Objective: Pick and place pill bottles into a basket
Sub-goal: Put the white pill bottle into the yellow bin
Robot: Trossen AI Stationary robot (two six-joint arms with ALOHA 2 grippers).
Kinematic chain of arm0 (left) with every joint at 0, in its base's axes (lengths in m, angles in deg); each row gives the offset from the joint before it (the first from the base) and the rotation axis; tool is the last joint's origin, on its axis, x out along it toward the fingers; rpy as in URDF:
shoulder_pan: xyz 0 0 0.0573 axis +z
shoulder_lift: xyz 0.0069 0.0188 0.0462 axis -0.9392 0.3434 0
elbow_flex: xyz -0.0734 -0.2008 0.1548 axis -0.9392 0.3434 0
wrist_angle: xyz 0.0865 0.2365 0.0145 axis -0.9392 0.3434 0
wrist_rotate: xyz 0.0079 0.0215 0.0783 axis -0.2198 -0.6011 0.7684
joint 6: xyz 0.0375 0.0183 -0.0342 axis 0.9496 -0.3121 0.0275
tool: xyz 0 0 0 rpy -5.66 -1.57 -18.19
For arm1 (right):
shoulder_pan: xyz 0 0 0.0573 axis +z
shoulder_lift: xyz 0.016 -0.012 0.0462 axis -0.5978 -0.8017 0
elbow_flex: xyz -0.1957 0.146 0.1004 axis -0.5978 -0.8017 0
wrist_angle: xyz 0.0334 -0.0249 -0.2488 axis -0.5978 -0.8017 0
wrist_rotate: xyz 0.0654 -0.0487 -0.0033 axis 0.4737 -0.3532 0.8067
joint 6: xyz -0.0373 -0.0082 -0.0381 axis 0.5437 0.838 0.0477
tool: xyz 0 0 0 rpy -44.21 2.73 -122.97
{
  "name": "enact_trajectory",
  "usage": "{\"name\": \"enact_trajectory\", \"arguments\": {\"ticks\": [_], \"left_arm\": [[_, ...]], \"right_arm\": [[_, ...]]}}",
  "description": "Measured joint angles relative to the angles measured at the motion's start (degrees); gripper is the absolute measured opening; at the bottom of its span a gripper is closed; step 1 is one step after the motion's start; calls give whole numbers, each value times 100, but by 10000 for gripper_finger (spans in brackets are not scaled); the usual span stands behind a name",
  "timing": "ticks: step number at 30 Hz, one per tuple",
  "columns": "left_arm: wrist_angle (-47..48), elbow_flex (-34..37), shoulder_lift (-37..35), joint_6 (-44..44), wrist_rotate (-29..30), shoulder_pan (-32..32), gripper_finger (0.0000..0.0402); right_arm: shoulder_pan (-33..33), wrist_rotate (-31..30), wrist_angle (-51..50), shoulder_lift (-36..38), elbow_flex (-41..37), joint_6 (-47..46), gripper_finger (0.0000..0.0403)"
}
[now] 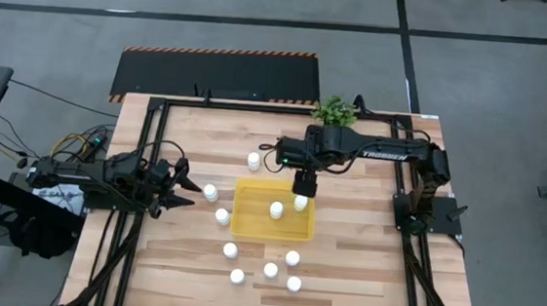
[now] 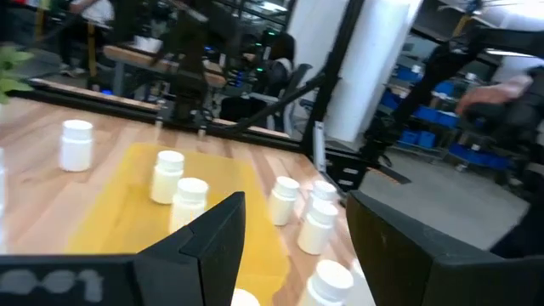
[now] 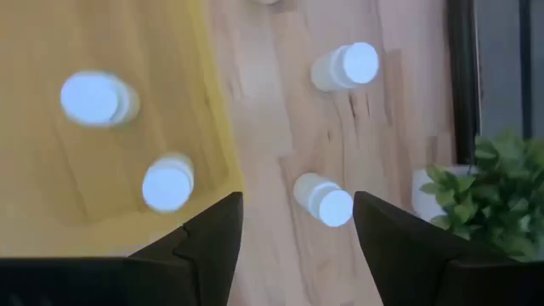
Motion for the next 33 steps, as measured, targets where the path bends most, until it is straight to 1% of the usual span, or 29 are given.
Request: {"name": "enact_trajectory", "arguments": {"ticks": [5, 8, 10, 12, 20, 27, 30, 33], "left_arm": [[-22, 0, 0, 122, -23, -2, 194], [-2, -22, 0, 402, 67, 0, 194], [40, -59, 4, 654, 192, 0, 194], [33, -104, 2, 857, 389, 0, 194], [106, -120, 4, 1289, 1142, 2, 194], [80, -125, 4, 1701, 1776, 13, 194], [54, -133, 4, 1797, 1990, 17, 194], [54, -136, 4, 1838, 2013, 17, 194]], "right_arm": [[-151, 5, 291, 0, -2, -527, 205], [-251, 20, 265, 0, -2, -385, 200], [-345, 82, 154, 0, -4, -204, 199], [-492, 284, 93, 0, -4, 51, 199], [-1281, 965, -86, 0, -6, 1038, 208], [-1847, 1505, -147, 0, -91, 2064, 230], [-1992, 1545, -181, 0, -317, 2471, 242], [-2108, 1545, -178, 0, -626, 2813, 246]]}}
